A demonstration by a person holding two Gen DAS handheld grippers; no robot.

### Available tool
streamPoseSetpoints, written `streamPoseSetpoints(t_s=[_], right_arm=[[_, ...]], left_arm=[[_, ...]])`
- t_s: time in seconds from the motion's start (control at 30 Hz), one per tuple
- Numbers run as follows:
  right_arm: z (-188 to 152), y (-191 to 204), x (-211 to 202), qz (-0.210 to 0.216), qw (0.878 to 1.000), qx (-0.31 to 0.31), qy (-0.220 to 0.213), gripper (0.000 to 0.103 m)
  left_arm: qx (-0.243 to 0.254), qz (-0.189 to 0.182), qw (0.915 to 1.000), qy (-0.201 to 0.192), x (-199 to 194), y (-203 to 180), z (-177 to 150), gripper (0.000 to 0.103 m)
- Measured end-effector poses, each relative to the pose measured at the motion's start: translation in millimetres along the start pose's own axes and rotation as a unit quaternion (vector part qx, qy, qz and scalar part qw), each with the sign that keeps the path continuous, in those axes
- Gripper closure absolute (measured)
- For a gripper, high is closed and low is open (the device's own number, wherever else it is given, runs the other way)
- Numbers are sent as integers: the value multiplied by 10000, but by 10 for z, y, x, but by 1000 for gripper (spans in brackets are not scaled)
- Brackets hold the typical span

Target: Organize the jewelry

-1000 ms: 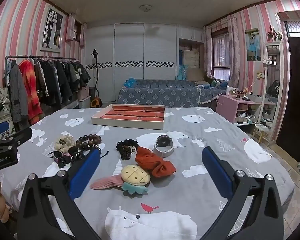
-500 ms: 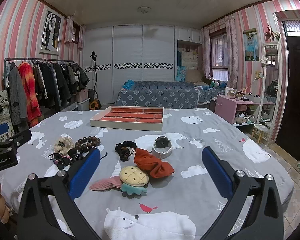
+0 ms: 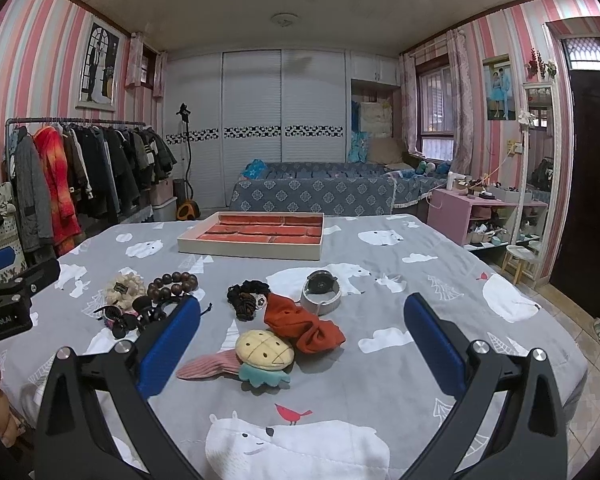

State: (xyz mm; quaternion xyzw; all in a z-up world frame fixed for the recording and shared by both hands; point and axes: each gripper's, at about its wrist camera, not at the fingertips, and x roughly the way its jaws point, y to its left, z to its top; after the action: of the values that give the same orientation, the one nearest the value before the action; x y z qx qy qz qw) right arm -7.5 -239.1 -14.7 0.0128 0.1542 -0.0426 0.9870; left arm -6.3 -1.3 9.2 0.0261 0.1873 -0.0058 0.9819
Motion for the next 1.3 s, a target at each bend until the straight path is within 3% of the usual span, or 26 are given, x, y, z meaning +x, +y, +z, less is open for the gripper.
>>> streamPoseSetpoints(t_s=[1.3], right_arm=[[35, -35, -46, -21, 10000, -7, -86, 4]], left_arm=[[-8, -11, 10000, -56, -86, -6, 43, 5]])
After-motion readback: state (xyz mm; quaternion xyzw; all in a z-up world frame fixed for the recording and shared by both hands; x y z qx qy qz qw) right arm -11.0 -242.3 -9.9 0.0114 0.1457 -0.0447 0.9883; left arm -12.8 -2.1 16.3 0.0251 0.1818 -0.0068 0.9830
